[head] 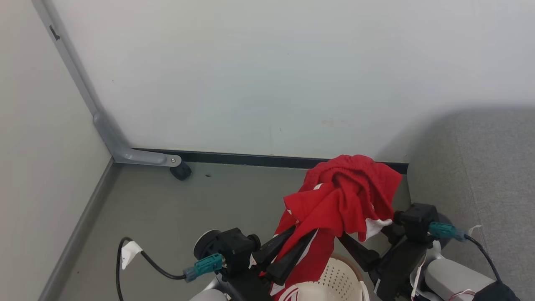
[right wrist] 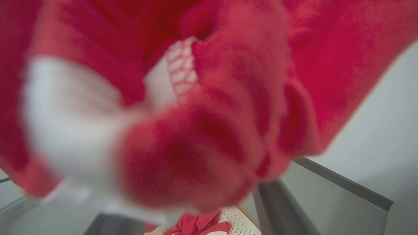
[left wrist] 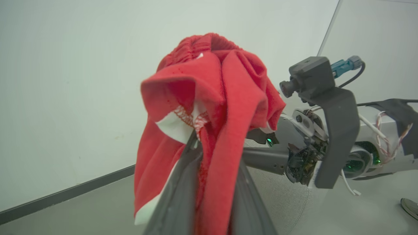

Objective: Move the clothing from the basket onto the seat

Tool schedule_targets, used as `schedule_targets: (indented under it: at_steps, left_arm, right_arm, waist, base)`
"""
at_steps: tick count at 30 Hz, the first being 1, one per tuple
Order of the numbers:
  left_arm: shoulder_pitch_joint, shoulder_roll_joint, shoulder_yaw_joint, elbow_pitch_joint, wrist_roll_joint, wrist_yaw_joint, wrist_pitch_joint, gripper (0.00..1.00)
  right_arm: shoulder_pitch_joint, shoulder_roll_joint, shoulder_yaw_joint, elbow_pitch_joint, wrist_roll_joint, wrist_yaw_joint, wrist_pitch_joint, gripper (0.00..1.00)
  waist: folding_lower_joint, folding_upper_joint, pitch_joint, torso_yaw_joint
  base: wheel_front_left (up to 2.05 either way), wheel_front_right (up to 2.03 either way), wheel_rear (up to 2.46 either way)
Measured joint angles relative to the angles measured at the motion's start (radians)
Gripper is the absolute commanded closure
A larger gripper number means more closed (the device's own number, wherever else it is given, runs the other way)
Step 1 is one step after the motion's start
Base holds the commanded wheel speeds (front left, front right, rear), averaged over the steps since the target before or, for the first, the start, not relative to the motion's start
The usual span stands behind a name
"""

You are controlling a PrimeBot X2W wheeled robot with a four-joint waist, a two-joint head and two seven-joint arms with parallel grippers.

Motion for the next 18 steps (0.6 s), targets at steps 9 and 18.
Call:
schedule_targets:
  at_steps: [9, 18]
  left_arm:
    - [-0.002, 0.008, -0.007, 0.019, -0.037, 0.0, 0.0, 1.0]
    - [0.006, 0.021, 0.032, 0.079, -0.055, 0.0, 0.0, 1.0]
  right_arm:
    - [-0.022, 0.012, 0.033, -0.005, 0.043, 0.0, 0.0, 1.0]
    - [-0.013, 0.012, 0.019, -0.032, 0.093, 0.0, 0.0, 1.0]
  waist:
    - [0.0, 0.0, 0.002, 0.004]
    - [-0.0001, 0.0, -0.008, -0.016]
  base:
    - [0.0, 0.0, 0.0]
    - [0.0, 0.0, 0.0]
